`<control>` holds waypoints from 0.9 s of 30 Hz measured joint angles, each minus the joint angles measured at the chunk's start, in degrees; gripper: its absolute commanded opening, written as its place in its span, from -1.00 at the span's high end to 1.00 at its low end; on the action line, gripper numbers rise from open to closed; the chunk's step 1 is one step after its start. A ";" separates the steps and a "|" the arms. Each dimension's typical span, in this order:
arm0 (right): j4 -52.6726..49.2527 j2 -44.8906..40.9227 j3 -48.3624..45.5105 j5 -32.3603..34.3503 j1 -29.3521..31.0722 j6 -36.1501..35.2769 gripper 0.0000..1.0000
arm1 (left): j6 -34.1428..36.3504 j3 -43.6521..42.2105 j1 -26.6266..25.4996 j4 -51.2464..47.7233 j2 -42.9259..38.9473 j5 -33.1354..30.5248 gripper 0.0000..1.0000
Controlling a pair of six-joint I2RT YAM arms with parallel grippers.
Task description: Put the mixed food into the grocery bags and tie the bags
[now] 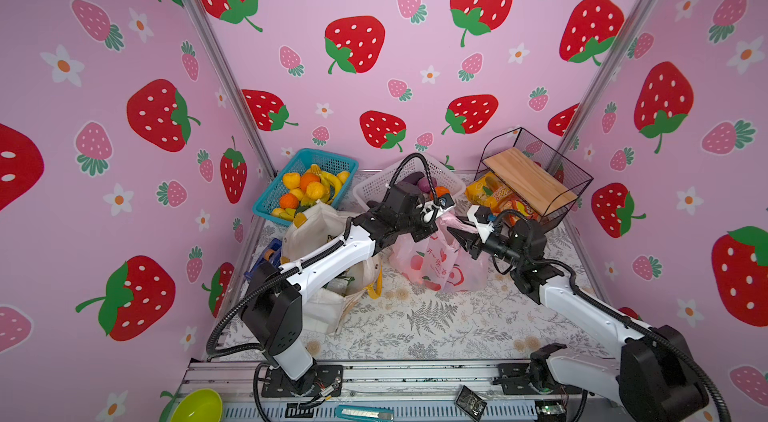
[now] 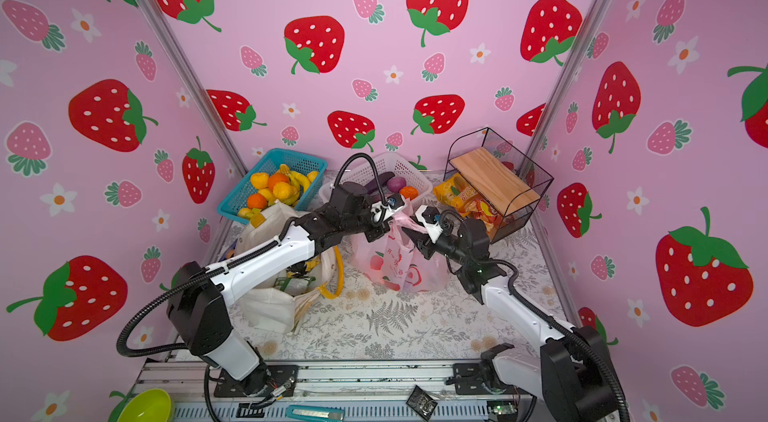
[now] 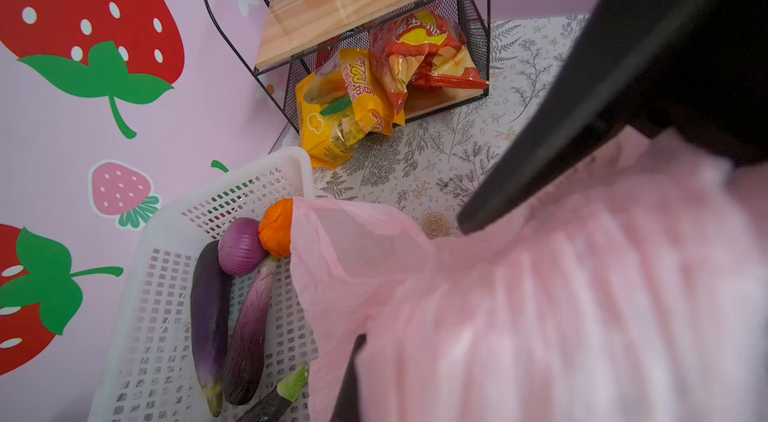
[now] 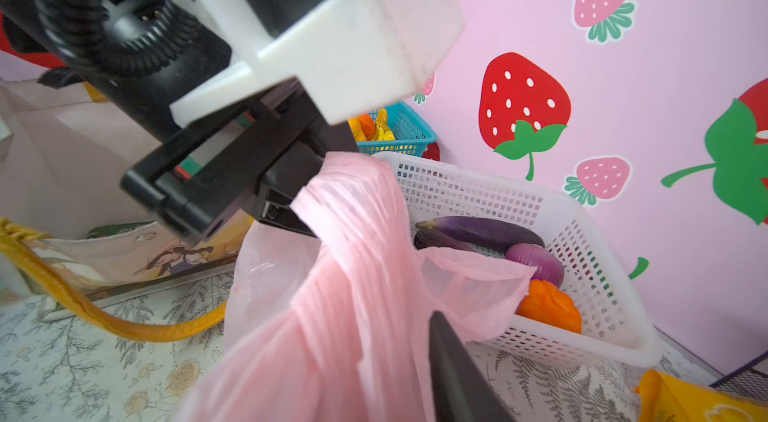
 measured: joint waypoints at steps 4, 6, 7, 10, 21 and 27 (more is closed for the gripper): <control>0.63 0.02 -0.17 0.37 0.00 -1.20 -0.15 | 0.74 -0.33 0.00 -0.59 0.00 1.14 1.00; 0.96 0.15 -0.17 0.26 0.02 -1.57 -0.19 | 0.98 -0.33 0.00 -1.11 0.00 1.90 1.00; 1.16 0.37 -0.17 0.20 0.02 -1.84 -0.21 | 1.05 -0.33 0.00 -1.49 0.00 2.36 1.00; 1.60 1.40 -0.13 -0.17 0.13 -2.29 -0.22 | 1.18 -0.33 0.00 -2.45 0.00 3.39 1.00; 2.10 5.51 2.47 -0.70 0.68 -3.21 0.52 | 1.42 -0.31 0.00 -4.46 0.00 4.44 1.00; 1.46 5.40 2.54 1.55 1.09 -4.24 0.96 | 1.29 -0.31 0.20 -5.86 0.00 4.33 0.74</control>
